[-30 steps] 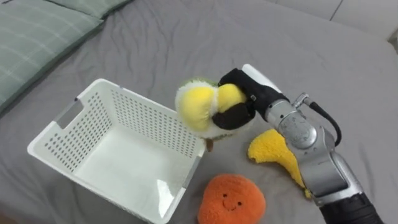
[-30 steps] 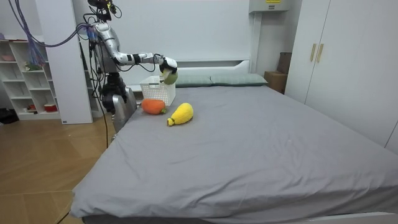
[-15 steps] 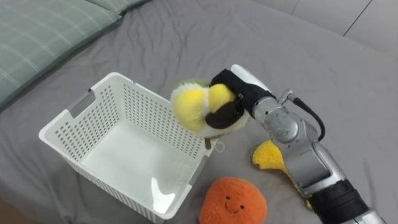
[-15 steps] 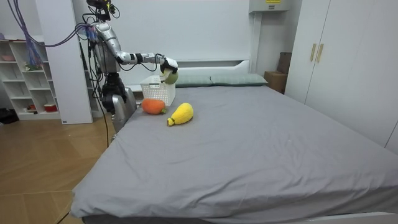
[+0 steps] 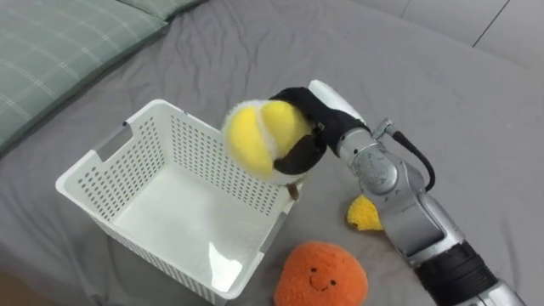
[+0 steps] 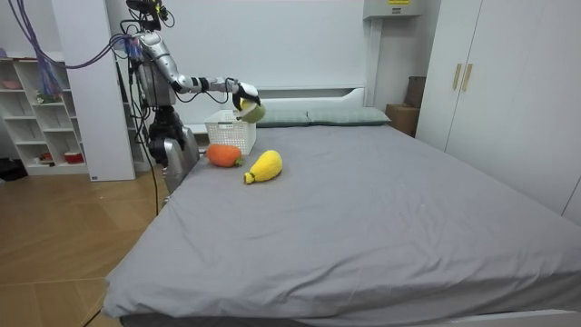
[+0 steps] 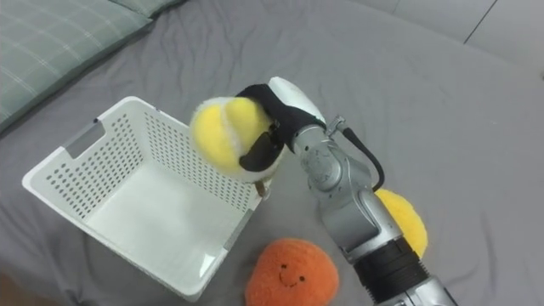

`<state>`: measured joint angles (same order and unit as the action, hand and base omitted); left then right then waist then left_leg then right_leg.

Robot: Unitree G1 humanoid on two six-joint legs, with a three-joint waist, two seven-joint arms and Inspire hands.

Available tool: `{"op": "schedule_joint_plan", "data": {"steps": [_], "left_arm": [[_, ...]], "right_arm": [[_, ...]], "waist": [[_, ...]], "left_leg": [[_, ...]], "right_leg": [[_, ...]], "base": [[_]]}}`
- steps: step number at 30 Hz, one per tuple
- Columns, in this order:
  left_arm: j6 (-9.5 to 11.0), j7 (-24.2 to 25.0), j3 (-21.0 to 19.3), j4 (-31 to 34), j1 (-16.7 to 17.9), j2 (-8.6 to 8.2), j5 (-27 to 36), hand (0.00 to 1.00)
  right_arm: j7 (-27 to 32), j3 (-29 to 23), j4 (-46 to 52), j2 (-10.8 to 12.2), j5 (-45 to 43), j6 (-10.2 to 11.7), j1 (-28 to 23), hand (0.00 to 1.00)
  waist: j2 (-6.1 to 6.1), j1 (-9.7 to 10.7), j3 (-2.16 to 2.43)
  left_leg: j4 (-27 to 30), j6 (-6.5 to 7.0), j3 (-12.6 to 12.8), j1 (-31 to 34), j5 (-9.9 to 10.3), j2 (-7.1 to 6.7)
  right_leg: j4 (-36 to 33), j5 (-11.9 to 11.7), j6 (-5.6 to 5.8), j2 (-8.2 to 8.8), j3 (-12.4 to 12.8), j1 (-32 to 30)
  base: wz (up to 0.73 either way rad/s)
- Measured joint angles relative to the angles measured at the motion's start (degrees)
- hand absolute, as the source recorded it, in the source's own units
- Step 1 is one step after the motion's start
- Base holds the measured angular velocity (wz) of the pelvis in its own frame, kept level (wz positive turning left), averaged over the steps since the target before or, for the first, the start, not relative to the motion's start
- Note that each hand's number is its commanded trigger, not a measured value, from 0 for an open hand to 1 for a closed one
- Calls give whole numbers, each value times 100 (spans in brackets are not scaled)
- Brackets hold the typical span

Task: Collect toys from the bed

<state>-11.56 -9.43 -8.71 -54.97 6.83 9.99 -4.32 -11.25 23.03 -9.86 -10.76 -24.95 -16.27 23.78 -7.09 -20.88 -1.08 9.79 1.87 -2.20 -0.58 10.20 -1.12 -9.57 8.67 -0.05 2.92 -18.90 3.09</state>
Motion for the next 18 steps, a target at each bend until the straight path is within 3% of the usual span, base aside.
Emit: {"op": "schedule_joint_plan", "data": {"steps": [9, 18], "left_arm": [[55, -5, 0, 3, -178, -20, 28, 0], [65, -11, 3, -3, -117, -20, 25, 0]], "right_arm": [[1, 3, -73, -3, 37, 39, -6, 0], [71, 5, -73, -20, 505, 40, -5, 0]], "waist": [[2, 3, 1], [35, 3, 2]], "left_leg": [[-14, 0, 28, -7, 0, 6], [-15, 0, 31, -6, 0, 6]], "right_leg": [[3, 0, 0, -6, 25, -11], [4, 0, 0, -4, 0, -11]], "base": [[-1], [0]]}}
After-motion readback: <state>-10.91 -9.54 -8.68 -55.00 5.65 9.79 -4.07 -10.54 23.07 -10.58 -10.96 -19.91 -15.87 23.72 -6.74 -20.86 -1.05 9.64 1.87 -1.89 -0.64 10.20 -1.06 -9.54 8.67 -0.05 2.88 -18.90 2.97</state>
